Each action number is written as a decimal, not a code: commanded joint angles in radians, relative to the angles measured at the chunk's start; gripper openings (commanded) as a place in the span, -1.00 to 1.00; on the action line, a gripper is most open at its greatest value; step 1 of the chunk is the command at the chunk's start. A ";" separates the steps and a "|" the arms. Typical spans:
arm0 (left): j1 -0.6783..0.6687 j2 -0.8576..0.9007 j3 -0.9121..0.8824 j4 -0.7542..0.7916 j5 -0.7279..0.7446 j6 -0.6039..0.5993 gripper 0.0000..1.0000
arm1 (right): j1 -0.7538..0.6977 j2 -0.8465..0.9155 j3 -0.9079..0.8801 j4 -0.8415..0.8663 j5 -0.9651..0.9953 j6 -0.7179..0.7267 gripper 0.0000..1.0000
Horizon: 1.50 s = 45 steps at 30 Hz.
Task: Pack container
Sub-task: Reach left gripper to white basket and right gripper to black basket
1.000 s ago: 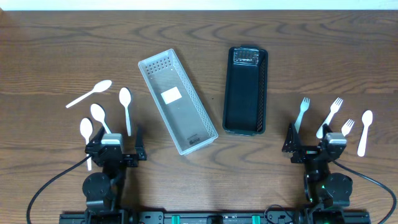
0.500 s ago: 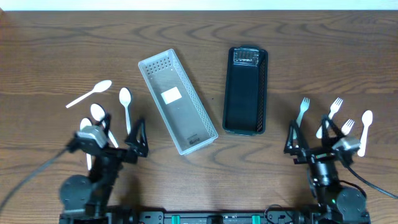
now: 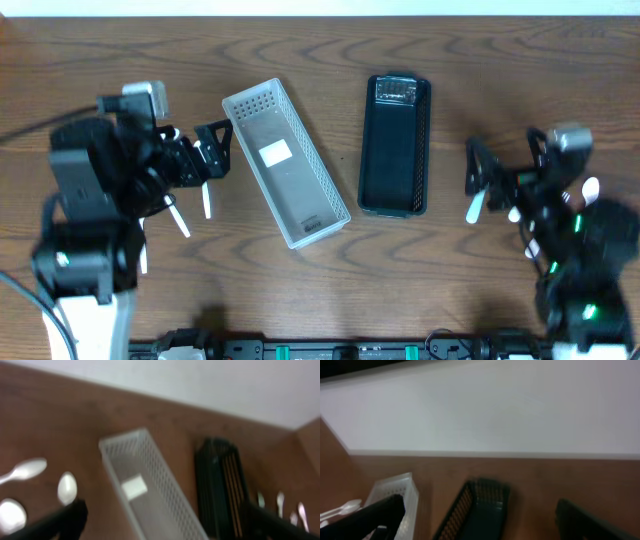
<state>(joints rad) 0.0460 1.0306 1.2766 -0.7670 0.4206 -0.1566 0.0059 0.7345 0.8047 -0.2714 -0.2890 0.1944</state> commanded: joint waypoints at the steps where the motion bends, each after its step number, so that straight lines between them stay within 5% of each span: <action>1: 0.003 0.110 0.194 -0.175 0.020 0.129 0.96 | 0.008 0.174 0.259 -0.194 -0.090 -0.047 0.98; 5: 0.003 0.195 0.277 -0.329 0.013 0.171 0.96 | 0.008 0.348 0.510 -0.583 -0.118 -0.066 0.98; 9: 0.003 0.242 0.276 -0.382 0.013 0.171 0.96 | 0.008 0.437 0.555 -0.729 -0.139 -0.066 0.98; 10: 0.003 0.253 0.276 -0.380 0.013 0.171 0.96 | 0.008 0.456 0.555 -0.726 -0.153 -0.066 0.67; 11: 0.003 0.262 0.276 -0.377 0.013 0.171 0.98 | 0.008 0.473 0.557 -0.717 -0.162 -0.065 -0.08; 12: 0.003 0.275 0.276 -0.372 0.012 0.171 0.85 | 0.008 0.488 0.562 -0.715 -0.158 -0.065 -0.47; 13: 0.003 0.286 0.276 -0.369 0.006 0.171 0.67 | 0.009 0.500 0.568 -0.716 -0.145 -0.065 -0.67; 15: 0.003 0.317 0.276 -0.370 -0.046 0.171 -0.17 | 0.021 0.525 0.580 -0.716 -0.100 -0.065 -0.97; 19: 0.003 0.388 0.276 -0.381 -0.171 0.139 -0.88 | 0.093 0.576 0.590 -0.716 0.034 -0.124 -0.97; 26: 0.003 0.549 0.271 -0.334 -0.207 0.065 -0.88 | 0.192 0.713 0.590 -0.719 0.098 -0.175 -0.98; 45: -0.003 0.944 0.271 -0.166 -0.185 0.120 -0.88 | 0.367 0.985 0.589 -0.835 0.098 -0.203 -0.97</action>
<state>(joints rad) 0.0452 1.9423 1.5379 -0.9340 0.2295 -0.0517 0.3588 1.7088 1.3792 -1.0977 -0.1978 0.0105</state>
